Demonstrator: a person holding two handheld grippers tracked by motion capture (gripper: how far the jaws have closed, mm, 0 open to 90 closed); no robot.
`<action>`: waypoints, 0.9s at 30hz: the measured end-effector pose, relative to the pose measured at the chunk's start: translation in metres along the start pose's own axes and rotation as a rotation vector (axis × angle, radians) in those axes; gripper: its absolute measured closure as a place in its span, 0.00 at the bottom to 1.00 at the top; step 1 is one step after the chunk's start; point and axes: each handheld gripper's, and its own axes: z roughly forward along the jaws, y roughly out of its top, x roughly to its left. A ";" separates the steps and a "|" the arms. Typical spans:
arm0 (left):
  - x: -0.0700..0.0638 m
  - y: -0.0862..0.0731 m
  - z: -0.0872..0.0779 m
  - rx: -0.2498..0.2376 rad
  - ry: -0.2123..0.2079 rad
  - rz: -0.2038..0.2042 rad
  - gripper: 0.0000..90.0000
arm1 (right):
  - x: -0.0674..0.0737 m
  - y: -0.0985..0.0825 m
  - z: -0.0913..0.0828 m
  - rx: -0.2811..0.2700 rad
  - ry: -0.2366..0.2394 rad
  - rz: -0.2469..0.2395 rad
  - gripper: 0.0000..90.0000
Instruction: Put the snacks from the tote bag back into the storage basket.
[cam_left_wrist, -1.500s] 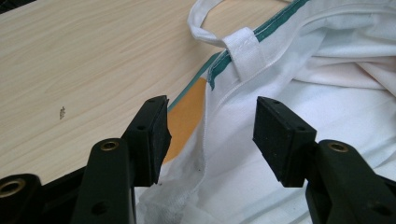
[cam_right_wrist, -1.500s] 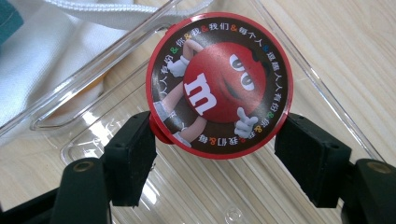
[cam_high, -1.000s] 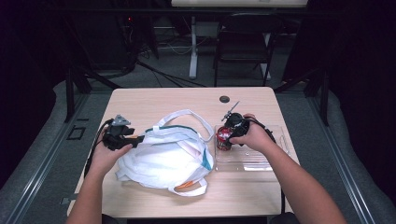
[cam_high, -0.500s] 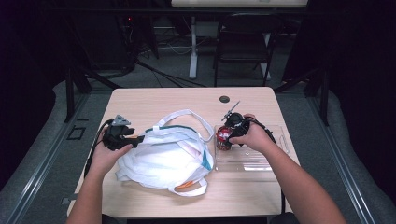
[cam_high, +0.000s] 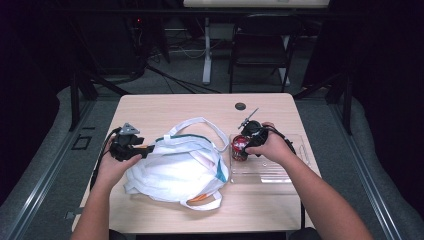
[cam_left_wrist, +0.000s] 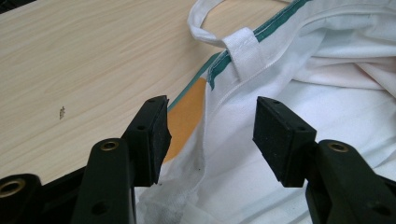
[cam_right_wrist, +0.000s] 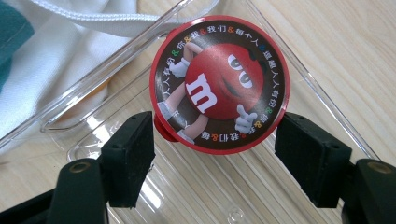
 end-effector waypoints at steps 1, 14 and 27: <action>0.000 0.000 0.000 0.000 0.000 0.000 0.50 | 0.001 -0.001 0.001 -0.020 0.002 0.017 0.31; 0.000 0.000 0.000 -0.003 0.004 0.000 0.50 | 0.002 -0.003 -0.008 -0.010 -0.001 0.000 0.32; 0.001 0.000 -0.001 -0.012 0.006 0.000 0.50 | 0.011 -0.002 -0.030 -0.048 -0.024 -0.018 0.33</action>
